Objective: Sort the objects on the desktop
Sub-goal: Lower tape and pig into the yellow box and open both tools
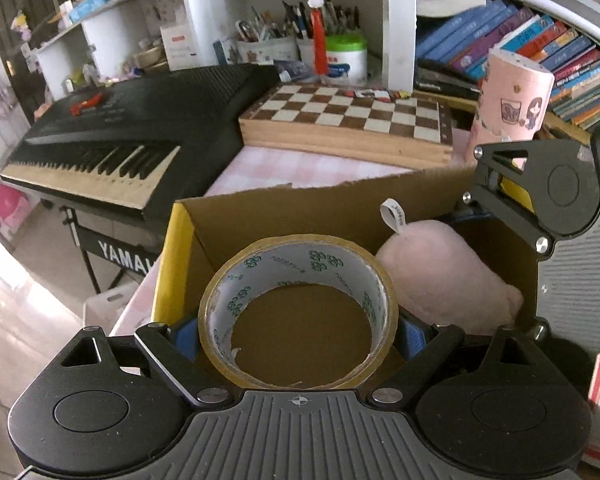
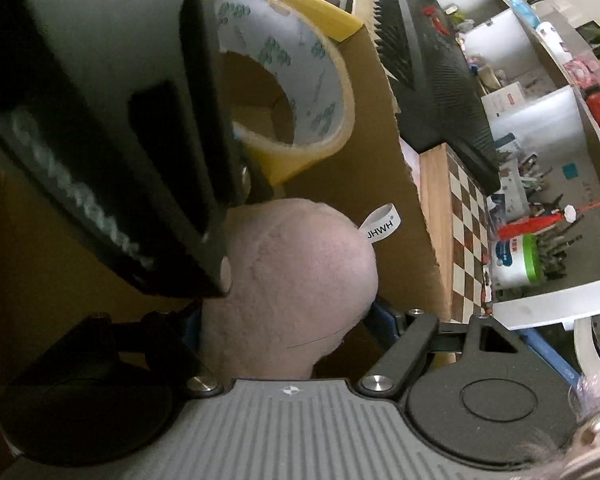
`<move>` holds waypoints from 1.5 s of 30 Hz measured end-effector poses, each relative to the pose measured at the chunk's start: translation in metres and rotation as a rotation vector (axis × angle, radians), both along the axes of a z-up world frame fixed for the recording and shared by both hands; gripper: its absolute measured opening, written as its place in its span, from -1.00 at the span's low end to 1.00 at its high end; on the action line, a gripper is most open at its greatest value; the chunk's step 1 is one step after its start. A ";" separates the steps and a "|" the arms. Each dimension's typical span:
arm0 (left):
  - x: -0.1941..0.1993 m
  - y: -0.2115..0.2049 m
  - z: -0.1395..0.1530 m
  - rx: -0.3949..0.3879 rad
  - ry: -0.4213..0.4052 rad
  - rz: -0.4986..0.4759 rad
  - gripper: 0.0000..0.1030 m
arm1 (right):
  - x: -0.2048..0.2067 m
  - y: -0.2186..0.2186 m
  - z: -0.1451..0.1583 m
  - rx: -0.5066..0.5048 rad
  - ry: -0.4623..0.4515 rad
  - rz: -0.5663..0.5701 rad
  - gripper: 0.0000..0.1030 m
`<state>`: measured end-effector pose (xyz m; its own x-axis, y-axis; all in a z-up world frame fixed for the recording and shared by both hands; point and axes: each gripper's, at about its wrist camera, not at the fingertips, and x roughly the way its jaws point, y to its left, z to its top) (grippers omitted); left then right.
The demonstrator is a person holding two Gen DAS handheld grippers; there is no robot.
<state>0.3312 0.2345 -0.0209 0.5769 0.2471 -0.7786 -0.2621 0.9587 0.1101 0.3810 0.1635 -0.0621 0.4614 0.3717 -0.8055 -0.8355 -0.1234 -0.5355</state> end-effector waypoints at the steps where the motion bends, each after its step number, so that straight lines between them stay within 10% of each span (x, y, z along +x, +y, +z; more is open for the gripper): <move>1: 0.001 0.000 0.000 0.000 0.002 -0.002 0.80 | 0.000 0.000 0.000 -0.002 0.002 0.001 0.50; 12: -0.022 -0.008 0.020 0.044 -0.127 0.001 0.86 | -0.006 -0.012 0.021 0.154 0.014 -0.047 0.84; 31: -0.140 -0.018 0.073 0.058 -0.392 0.159 0.90 | -0.091 -0.101 0.128 0.809 -0.015 -0.293 0.84; 45: -0.213 -0.036 0.081 0.053 -0.508 0.173 0.90 | -0.164 -0.159 0.126 1.011 -0.010 -0.628 0.84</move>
